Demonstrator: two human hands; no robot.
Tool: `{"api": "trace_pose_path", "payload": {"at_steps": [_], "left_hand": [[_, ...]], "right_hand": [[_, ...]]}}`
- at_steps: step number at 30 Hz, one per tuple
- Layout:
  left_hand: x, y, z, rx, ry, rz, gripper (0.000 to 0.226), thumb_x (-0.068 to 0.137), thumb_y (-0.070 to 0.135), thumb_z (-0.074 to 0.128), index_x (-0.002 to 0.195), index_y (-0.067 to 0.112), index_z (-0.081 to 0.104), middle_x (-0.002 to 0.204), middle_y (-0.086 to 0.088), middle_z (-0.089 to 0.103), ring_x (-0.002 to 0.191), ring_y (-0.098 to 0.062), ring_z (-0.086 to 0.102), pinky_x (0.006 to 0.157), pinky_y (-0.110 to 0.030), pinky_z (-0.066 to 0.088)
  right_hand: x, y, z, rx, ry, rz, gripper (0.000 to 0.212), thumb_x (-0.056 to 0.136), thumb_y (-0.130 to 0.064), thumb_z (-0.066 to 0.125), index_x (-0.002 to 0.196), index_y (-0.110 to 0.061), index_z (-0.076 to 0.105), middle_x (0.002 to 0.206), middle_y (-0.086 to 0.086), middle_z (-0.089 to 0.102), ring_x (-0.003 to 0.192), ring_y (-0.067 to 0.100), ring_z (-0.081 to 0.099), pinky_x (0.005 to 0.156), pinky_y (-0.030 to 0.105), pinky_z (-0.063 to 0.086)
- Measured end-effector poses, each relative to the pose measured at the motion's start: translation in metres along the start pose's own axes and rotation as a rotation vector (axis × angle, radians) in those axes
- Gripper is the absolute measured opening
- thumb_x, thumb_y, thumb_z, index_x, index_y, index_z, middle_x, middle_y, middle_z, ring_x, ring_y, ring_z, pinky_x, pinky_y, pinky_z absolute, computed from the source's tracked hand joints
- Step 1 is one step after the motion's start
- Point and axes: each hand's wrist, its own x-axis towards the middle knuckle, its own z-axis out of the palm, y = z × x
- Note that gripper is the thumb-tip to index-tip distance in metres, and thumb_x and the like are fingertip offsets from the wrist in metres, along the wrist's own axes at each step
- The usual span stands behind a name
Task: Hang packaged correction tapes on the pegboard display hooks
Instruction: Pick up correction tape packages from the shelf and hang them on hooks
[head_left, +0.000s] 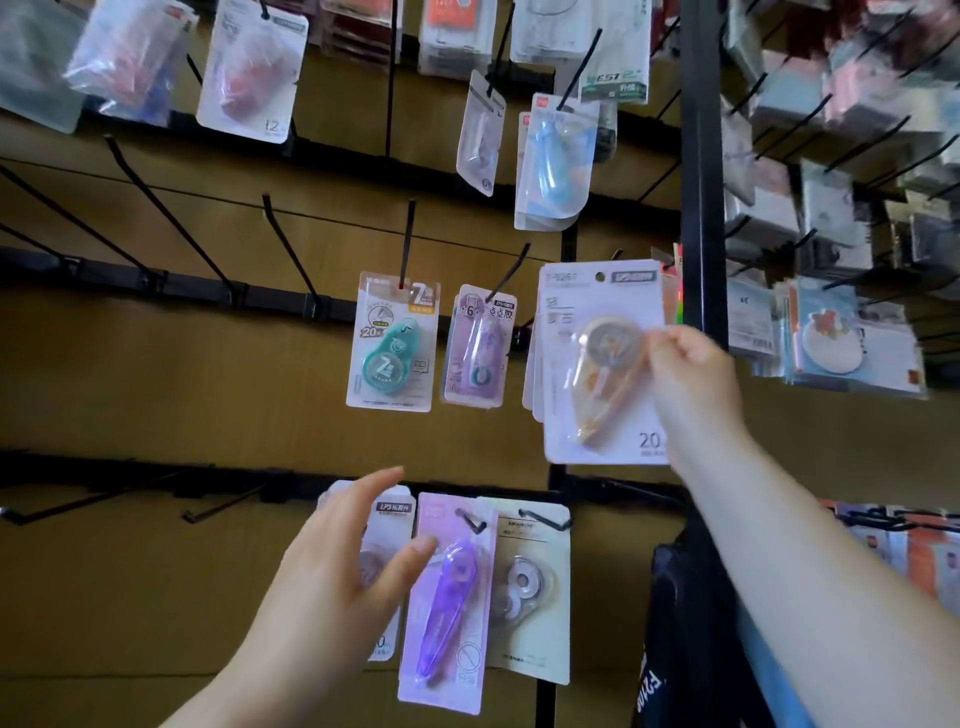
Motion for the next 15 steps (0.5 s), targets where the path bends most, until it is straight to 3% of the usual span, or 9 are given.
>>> {"api": "trace_pose_path", "payload": {"at_steps": [2,5,9,12,15], "left_hand": [[-0.002,-0.004,0.003,0.008,-0.083,0.000,0.045,0.063,0.066,0.049,0.103,0.054,0.032,0.102,0.047,0.028,0.101,0.022,0.040,0.075,0.009,0.029],[-0.003,-0.012,0.005,0.038,-0.102,0.040,0.049,0.053,0.070,0.040,0.099,0.055,0.032,0.102,0.045,0.032,0.099,0.033,0.033,0.074,0.006,0.032],[-0.003,-0.019,0.006,0.071,-0.084,0.095,0.041,0.057,0.066,0.042,0.096,0.054,0.035,0.101,0.042,0.040,0.109,0.022,0.031,0.074,-0.001,0.038],[-0.004,-0.021,0.004,0.075,-0.087,0.108,0.024,0.070,0.052,0.051,0.090,0.055,0.038,0.106,0.041,0.045,0.107,0.019,0.038,0.073,-0.002,0.039],[-0.004,-0.021,0.000,0.068,-0.098,0.121,0.023,0.077,0.045,0.054,0.091,0.055,0.038,0.116,0.045,0.033,0.107,0.020,0.036,0.073,-0.003,0.040]], "right_hand": [[0.018,-0.001,-0.009,-0.035,0.025,0.008,0.025,0.097,-0.020,0.038,0.075,-0.021,0.049,0.070,-0.006,0.047,0.062,0.008,0.041,0.055,0.022,0.033],[0.035,-0.002,-0.012,-0.053,0.048,0.040,0.017,0.096,-0.021,0.039,0.083,-0.021,0.050,0.077,0.000,0.052,0.071,0.017,0.046,0.063,0.026,0.039],[0.044,-0.008,-0.003,0.005,0.067,0.085,0.014,0.095,-0.022,0.041,0.086,-0.022,0.051,0.094,0.006,0.055,0.087,0.024,0.052,0.075,0.034,0.043],[0.046,-0.008,0.004,0.039,0.090,0.105,0.011,0.094,-0.019,0.042,0.089,-0.021,0.051,0.089,0.005,0.055,0.083,0.023,0.051,0.073,0.032,0.041],[0.049,-0.005,0.010,0.083,0.091,0.171,0.011,0.092,-0.016,0.044,0.087,-0.020,0.053,0.071,0.000,0.049,0.074,0.021,0.046,0.061,0.028,0.037]]}}
